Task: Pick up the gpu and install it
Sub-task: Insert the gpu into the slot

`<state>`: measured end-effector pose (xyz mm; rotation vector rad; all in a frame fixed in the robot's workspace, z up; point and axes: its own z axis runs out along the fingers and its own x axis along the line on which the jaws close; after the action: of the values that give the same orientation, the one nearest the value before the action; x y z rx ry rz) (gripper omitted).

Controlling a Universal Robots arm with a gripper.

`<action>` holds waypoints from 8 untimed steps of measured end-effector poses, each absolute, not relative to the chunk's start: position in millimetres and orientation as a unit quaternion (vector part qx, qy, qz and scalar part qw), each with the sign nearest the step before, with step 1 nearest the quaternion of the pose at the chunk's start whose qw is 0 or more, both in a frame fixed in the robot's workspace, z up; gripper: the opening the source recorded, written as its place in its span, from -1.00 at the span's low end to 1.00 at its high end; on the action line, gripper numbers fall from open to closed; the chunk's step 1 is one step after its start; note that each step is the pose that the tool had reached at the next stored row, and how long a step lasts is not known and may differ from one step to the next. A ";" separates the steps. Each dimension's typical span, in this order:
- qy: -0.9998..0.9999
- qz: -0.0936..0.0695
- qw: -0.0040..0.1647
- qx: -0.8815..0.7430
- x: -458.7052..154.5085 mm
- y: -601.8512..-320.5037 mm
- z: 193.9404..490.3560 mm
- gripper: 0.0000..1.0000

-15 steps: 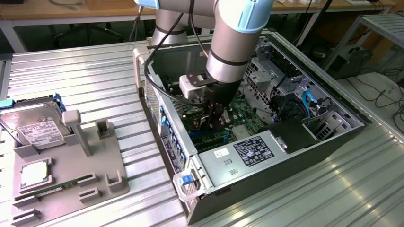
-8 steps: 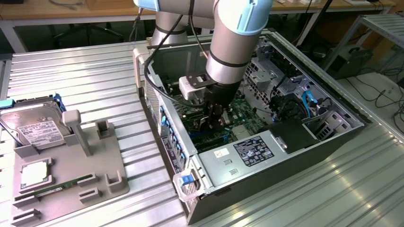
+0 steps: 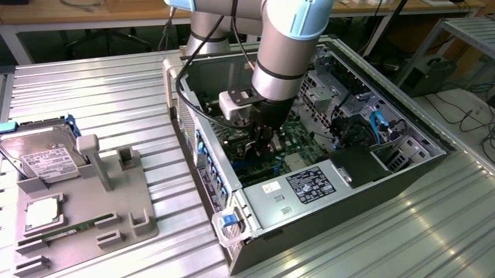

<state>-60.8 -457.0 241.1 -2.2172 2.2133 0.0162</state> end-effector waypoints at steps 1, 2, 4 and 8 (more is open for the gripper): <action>0.706 0.005 0.004 -0.708 -60.8 -456.8 240.9 -0.44; 0.706 0.005 0.004 -0.708 -60.8 -456.9 240.8 -0.44; 0.706 0.005 0.004 -0.708 -60.8 -456.8 240.3 -0.44; 0.706 0.005 0.004 -0.708 -60.9 -456.8 234.6 -0.44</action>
<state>-60.9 -456.8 234.6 -2.2173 2.2133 0.0166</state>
